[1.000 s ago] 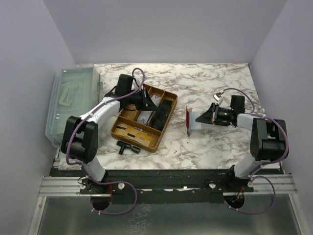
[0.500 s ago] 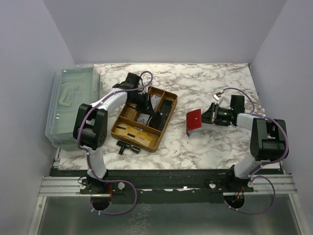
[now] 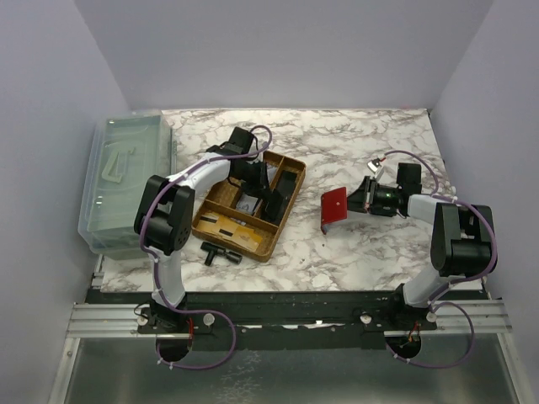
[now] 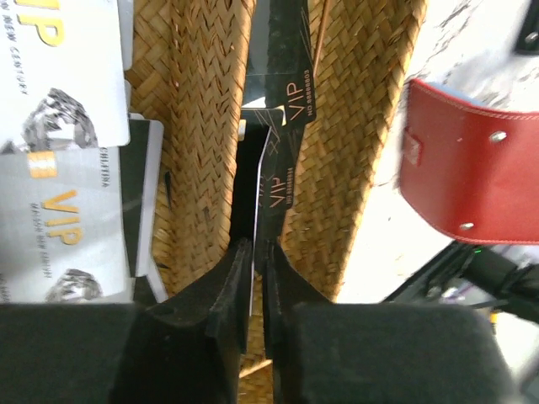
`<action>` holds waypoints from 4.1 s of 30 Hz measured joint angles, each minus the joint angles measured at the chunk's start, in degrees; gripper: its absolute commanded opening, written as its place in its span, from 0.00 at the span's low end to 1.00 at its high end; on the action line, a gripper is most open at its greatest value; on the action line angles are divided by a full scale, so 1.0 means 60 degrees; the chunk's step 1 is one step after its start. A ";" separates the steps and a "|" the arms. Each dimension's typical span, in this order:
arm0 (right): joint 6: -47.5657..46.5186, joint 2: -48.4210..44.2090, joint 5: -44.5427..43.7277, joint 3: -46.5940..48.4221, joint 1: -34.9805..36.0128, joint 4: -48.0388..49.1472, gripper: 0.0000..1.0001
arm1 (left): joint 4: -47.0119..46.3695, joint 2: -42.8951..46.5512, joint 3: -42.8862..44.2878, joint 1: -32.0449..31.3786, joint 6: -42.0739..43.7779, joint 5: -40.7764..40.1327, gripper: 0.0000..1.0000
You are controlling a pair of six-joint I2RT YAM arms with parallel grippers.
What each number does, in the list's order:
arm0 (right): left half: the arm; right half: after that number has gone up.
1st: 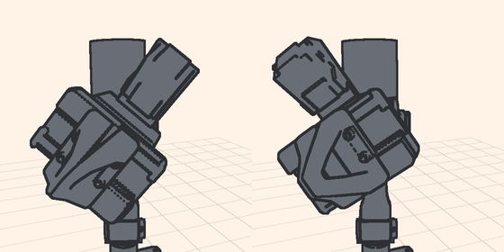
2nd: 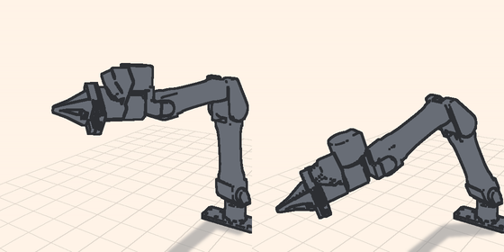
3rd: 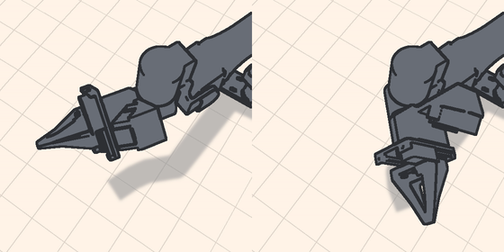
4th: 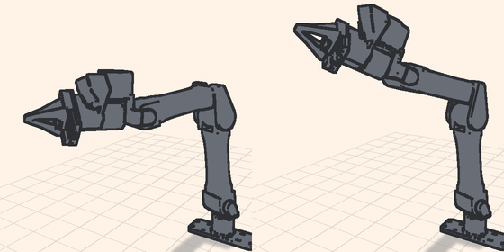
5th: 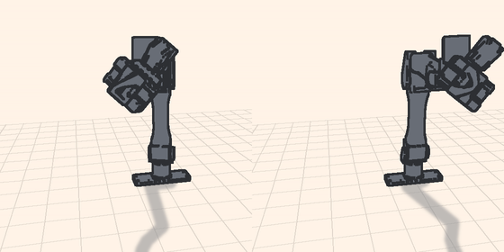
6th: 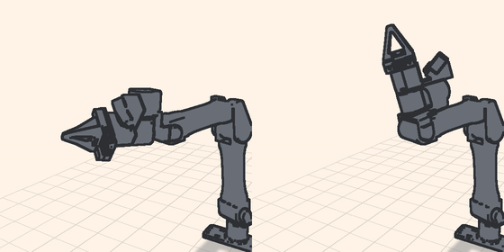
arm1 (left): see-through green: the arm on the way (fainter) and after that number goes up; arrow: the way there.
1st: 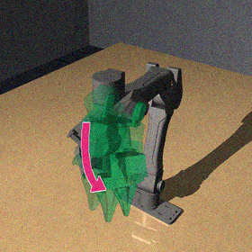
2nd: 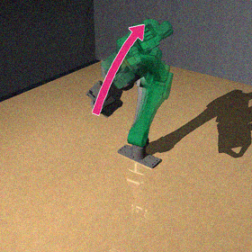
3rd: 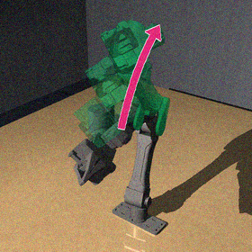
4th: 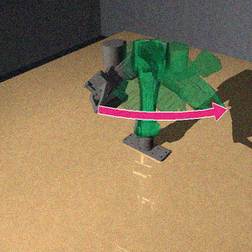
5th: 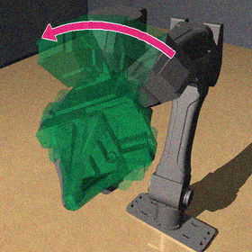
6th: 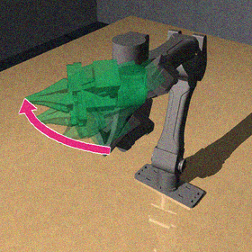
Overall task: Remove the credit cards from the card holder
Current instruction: Place the credit card in the storage box, then remove the credit card from the card holder.
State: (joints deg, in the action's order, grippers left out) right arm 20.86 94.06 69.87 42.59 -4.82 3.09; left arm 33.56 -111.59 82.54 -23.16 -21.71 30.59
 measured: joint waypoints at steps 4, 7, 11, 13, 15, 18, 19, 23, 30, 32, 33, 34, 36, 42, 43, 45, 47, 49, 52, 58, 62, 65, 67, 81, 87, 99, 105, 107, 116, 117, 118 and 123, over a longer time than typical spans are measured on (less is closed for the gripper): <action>-0.0044 0.0000 0.0000 0.0018 0.0000 -0.0044 0.00 | -0.0153 0.0066 0.0000 -0.0127 -0.0430 -0.0554 0.33; -0.0251 0.0000 -0.0047 0.0102 0.0022 -0.0270 0.00 | -0.0189 0.0321 -0.0022 -0.0248 -0.0663 -0.1075 0.38; -0.0787 -0.0004 -0.0288 0.0426 0.0175 -0.0914 0.00 | -0.0233 0.1144 -0.0058 -0.0215 -0.0907 -0.1927 0.41; -0.1162 -0.0004 -0.0452 0.0710 0.0259 -0.1344 0.00 | -0.0357 0.1665 -0.0142 -0.0204 -0.0987 -0.2251 0.43; -0.1603 0.0000 -0.0656 0.1118 0.0317 -0.1894 0.00 | -0.0525 0.2240 -0.0299 -0.0164 -0.1078 -0.2575 0.50; -0.2379 0.0000 -0.1020 0.1876 0.0397 -0.2830 0.00 | -0.0841 0.3122 -0.0656 -0.0157 -0.1264 -0.2969 0.70; -0.2703 0.0000 -0.1162 0.2175 0.0393 -0.3177 0.00 | -0.0976 0.3381 -0.0809 -0.0157 -0.1322 -0.3075 0.79; -0.4036 0.0000 -0.1891 0.3322 0.0393 -0.4448 0.00 | -0.1759 0.4728 -0.1898 -0.0087 -0.1716 -0.3472 0.99; -0.6226 -0.0051 -0.3763 0.4776 0.0393 -0.6400 0.00 | -0.3475 0.7045 -0.4681 0.0619 -0.2994 -0.3665 0.99; -0.6699 -0.0051 -0.4357 0.5158 0.0466 -0.6830 0.00 | -0.3672 0.7300 -0.4965 0.0732 -0.3231 -0.3665 0.99; -0.6863 -0.0040 -0.4634 0.5297 0.0514 -0.6972 0.00 | -0.3792 0.7384 -0.5049 0.0732 -0.3333 -0.3650 0.99; -0.7085 -0.0015 -0.5031 0.5482 0.0641 -0.7111 0.00 | -0.3909 0.7464 -0.5118 0.0732 -0.3450 -0.3614 0.99; -0.7366 0.0084 -0.5610 0.5665 0.1031 -0.7202 0.00 | -0.4058 0.7555 -0.5184 0.0732 -0.3574 -0.3512 0.99; -0.7745 0.0903 -0.6736 0.5683 0.2940 -0.7202 0.02 | -0.4309 0.7654 -0.5198 0.0732 -0.3792 -0.3260 0.99; -0.7748 0.1053 -0.6790 0.5646 0.3217 -0.7202 0.02 | -0.4320 0.7654 -0.5198 0.0732 -0.3807 -0.3231 0.99; -0.7748 0.1330 -0.6790 0.5595 0.3712 -0.7202 0.03 | -0.4342 0.7654 -0.5198 0.0732 -0.3850 -0.3169 0.99; -0.7748 0.1490 -0.6783 0.5493 0.3993 -0.7202 0.04 | -0.4371 0.7654 -0.5202 0.0732 -0.3909 -0.3096 0.98; -0.7741 0.1563 -0.6768 0.5340 0.4178 -0.7198 0.07 | -0.4386 0.7657 -0.5231 0.0732 -0.3956 -0.3034 0.98; -0.7726 0.1574 -0.6575 0.5104 0.4309 -0.7184 0.09 | -0.4462 0.7661 -0.5362 0.0732 -0.4076 -0.2940 0.98; -0.7581 0.1574 -0.5676 0.4583 0.4313 -0.7169 0.17 | -0.4586 0.7657 -0.5461 0.0732 -0.4211 -0.2721 0.98; -0.7519 0.1574 -0.4878 0.4306 0.4313 -0.7206 0.35 | -0.4896 0.7603 -0.5461 0.0732 -0.4353 -0.2484 0.97; -0.7723 0.1574 -0.4025 0.4204 0.4313 -0.7468 0.44 | -0.5278 0.7399 -0.5461 0.0732 -0.4528 -0.2193 0.97; -0.7858 0.1574 -0.3515 0.4200 0.4313 -0.7686 0.49 | -0.5544 0.7187 -0.5464 0.0732 -0.4641 -0.1934 0.96; -0.8338 0.1541 -0.1410 0.4717 0.1934 -0.8528 0.50 | -0.6528 0.5468 -0.5242 -0.0849 -0.4980 -0.1071 0.91; -0.8080 0.0958 -0.1406 0.4160 0.1348 -0.8145 0.54 | -0.6233 0.4819 -0.4787 -0.1902 -0.4248 -0.2160 0.91; -0.6910 -0.0324 -0.1446 0.2477 0.0219 -0.6328 0.56 | -0.7045 0.4262 -0.4725 -0.2856 -0.4095 -0.3304 0.89; -0.6612 -0.0321 -0.1337 0.2422 -0.0175 -0.5854 0.56 | -0.7289 0.3876 -0.4823 -0.3100 -0.4386 -0.3337 0.86; -0.6550 -0.0310 -0.1304 0.2422 -0.0273 -0.5719 0.56 | -0.7297 0.3716 -0.4834 -0.3107 -0.4484 -0.3286 0.84; -0.6098 0.0222 -0.1326 0.2535 -0.0321 -0.5351 0.42 | -0.7293 0.3016 -0.4834 -0.3286 -0.4666 -0.3027 0.76; -0.6051 0.0222 -0.1388 0.2539 -0.0321 -0.5308 0.40 | -0.7278 0.2947 -0.4834 -0.3311 -0.4663 -0.3013 0.75; -0.6011 0.0222 -0.1475 0.2550 -0.0321 -0.5271 0.39 | -0.7224 0.2863 -0.4827 -0.3340 -0.4656 -0.3005 0.74; -0.6000 0.0219 -0.2076 0.2732 -0.0321 -0.5140 0.26 | -0.6535 0.2499 -0.4528 -0.3475 -0.4532 -0.3005 0.65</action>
State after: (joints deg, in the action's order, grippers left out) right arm -15.14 95.37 57.41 58.98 -6.74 -27.75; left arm -5.65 -96.60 55.37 -44.01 -48.90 12.56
